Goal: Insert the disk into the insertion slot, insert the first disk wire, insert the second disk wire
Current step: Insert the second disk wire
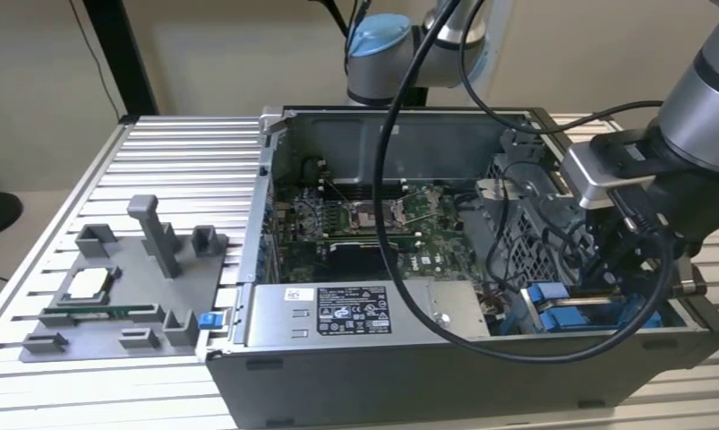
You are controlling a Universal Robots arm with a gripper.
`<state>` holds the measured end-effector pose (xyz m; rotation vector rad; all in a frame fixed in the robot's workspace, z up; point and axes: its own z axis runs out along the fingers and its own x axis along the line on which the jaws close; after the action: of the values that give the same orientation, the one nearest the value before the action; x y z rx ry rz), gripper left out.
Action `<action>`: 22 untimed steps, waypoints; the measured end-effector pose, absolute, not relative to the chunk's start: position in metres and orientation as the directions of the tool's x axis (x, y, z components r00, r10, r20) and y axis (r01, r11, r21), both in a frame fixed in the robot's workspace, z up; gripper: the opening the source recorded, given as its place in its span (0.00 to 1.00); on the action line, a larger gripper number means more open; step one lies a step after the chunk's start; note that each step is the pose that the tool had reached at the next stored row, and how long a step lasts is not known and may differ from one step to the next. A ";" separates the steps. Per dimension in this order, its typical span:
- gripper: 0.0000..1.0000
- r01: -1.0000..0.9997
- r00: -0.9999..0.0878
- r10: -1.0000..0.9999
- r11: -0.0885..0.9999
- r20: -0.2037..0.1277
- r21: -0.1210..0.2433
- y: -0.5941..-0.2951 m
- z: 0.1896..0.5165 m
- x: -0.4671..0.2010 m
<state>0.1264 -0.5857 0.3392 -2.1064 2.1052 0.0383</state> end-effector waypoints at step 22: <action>1.00 -0.995 0.004 -0.991 0.009 -0.133 -0.097 -0.586 0.349 0.126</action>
<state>0.1264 -0.5856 0.3495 -2.1031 2.1085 0.0378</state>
